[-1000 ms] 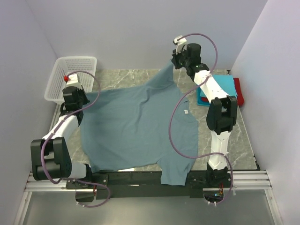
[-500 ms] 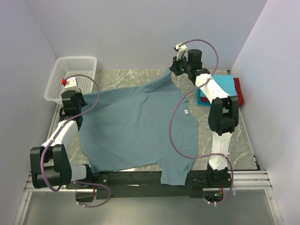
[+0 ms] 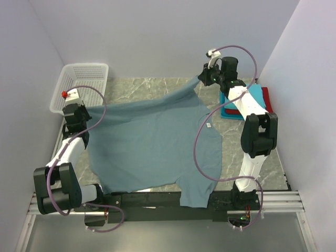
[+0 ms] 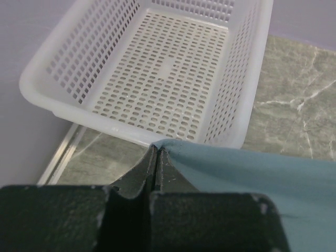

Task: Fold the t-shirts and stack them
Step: Fold the tshirt

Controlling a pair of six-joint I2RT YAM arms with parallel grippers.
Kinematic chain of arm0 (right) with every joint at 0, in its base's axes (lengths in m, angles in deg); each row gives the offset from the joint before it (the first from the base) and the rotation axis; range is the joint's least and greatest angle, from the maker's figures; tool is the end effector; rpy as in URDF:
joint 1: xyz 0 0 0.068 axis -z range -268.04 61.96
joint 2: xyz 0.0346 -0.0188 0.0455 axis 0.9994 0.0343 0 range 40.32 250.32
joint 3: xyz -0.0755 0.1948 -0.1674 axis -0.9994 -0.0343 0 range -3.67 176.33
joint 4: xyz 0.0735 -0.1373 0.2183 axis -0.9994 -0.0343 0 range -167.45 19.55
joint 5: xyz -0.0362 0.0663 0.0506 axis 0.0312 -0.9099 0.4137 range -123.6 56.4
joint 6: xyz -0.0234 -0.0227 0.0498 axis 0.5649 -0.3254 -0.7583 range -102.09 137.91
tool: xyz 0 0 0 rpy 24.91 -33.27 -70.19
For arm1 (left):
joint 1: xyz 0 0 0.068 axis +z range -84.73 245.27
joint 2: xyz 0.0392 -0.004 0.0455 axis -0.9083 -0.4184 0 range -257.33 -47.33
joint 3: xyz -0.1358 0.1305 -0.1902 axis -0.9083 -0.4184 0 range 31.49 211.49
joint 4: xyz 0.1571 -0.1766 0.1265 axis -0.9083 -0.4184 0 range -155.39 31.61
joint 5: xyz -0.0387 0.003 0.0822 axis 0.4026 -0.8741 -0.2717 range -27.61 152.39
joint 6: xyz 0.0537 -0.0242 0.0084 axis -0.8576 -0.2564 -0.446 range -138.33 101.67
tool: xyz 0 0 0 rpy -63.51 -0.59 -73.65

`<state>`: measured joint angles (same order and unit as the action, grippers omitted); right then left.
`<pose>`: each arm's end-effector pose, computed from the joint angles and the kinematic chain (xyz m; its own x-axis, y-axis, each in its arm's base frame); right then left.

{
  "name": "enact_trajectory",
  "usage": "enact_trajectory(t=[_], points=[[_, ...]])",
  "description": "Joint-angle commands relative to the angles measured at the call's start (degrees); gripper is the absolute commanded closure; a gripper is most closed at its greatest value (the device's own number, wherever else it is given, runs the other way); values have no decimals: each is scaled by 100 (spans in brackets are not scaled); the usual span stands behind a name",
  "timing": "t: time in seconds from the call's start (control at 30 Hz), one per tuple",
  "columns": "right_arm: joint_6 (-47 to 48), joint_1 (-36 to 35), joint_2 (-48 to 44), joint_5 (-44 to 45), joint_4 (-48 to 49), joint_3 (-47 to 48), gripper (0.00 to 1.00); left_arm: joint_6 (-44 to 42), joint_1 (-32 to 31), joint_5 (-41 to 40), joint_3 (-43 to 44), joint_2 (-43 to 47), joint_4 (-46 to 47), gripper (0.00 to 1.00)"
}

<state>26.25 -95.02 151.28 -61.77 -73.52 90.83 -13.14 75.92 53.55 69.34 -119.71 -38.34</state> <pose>0.4713 0.0784 0.3036 -0.2488 -0.1593 -0.9554 -0.5911 0.8063 0.0195 0.2904 0.0616 0.2374 -0.2149 -0.1314 -0.9678 -0.3498 0.9355 -0.0494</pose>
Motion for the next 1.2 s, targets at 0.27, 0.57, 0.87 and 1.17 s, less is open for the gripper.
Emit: enact_trajectory(t=[0.27,0.57,0.87,1.17], points=[[45,-22,-1242,-365,553,-1134,100,-80,182,339,-58,-56,350,100],[89,4,-1805,-462,667,-1768,100,-71,270,401,206,-532,289,100],[54,57,-2104,-567,790,-2233,100,-106,270,102,-269,-207,570,100],[89,74,-2438,-603,887,-2822,100,-97,279,-30,-190,-312,245,100]])
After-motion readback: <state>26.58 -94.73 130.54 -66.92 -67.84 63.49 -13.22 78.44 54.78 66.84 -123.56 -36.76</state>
